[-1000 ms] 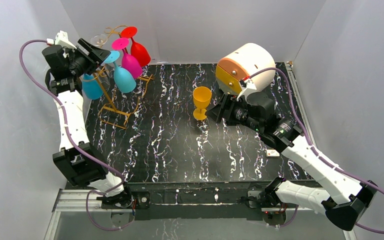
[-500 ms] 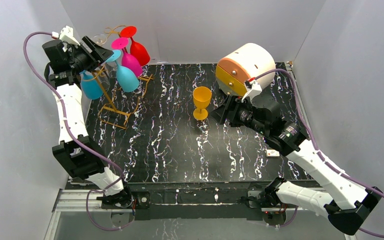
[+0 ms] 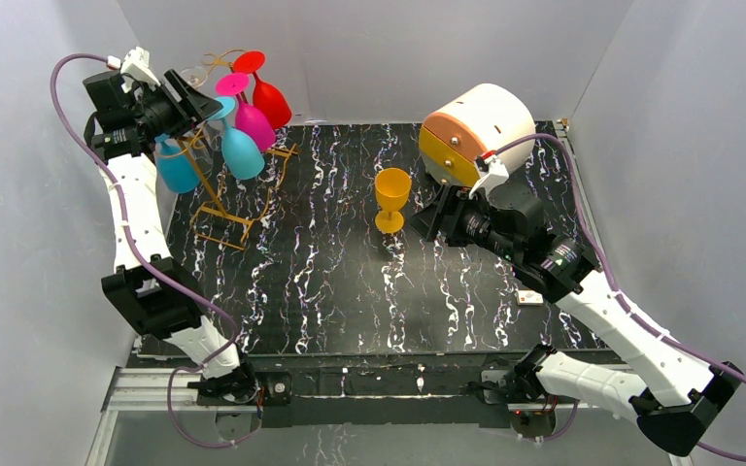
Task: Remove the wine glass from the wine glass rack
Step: Pick up the wine glass from the wine rack.
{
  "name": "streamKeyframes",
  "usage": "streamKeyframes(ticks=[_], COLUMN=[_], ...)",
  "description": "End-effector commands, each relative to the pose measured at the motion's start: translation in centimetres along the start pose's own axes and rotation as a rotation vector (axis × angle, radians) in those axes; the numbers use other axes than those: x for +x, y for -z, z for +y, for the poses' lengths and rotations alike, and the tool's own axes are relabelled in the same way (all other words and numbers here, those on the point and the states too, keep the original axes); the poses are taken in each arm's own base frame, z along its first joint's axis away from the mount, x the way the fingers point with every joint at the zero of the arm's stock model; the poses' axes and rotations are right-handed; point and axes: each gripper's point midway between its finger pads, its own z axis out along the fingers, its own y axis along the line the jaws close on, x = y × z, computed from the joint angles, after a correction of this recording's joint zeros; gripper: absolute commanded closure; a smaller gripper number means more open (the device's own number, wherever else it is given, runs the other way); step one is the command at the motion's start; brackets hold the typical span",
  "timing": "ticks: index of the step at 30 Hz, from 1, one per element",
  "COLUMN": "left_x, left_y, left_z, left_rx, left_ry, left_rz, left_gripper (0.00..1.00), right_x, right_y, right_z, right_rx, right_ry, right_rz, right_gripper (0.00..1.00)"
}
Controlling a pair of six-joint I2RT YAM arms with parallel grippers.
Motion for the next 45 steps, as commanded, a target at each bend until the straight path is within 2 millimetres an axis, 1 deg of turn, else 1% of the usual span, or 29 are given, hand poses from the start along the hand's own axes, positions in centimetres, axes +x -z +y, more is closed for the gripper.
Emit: streamKeyframes(ticks=[1, 2, 3, 13, 19, 23, 31, 39, 43, 45], left_x=[5.1, 5.1, 5.1, 5.0, 4.6, 4.3, 4.7, 4.6, 4.6, 4.4], left_y=[-0.8, -0.8, -0.8, -1.0, -1.0, -1.3, -1.2, -1.0, -1.0, -0.8], left_z=[3.7, 3.7, 3.6, 3.2, 2.8, 2.5, 2.6, 2.1, 1.8, 1.5], left_rx=[-0.096, -0.094, -0.091, -0.081, -0.056, -0.034, -0.041, -0.025, -0.011, -0.003], left_ry=[0.124, 0.127, 0.129, 0.179, 0.213, 0.248, 0.276, 0.301, 0.311, 0.312], left_rz=[0.178, 0.178, 0.178, 0.149, 0.103, 0.085, 0.075, 0.051, 0.047, 0.038], left_gripper=[0.44, 0.48, 0.5, 0.67, 0.7, 0.78, 0.84, 0.95, 0.99, 1.0], right_x=[-1.3, -1.2, -1.2, -1.4, -1.7, -1.7, -1.8, -1.8, -1.9, -1.9], right_y=[0.2, 0.2, 0.2, 0.3, 0.4, 0.3, 0.5, 0.5, 0.5, 0.6], right_z=[0.7, 0.8, 0.8, 0.8, 1.1, 1.3, 1.4, 1.5, 1.5, 1.6], right_rx=[-0.015, -0.018, -0.019, -0.019, -0.027, -0.033, -0.032, -0.038, -0.038, -0.04], right_ry=[0.01, 0.01, 0.01, 0.008, 0.006, 0.005, 0.003, 0.002, 0.002, 0.002], right_rz=[-0.04, -0.038, -0.037, -0.044, -0.051, -0.048, -0.052, -0.052, -0.052, -0.053], right_gripper=[0.17, 0.17, 0.17, 0.17, 0.17, 0.17, 0.17, 0.17, 0.17, 0.17])
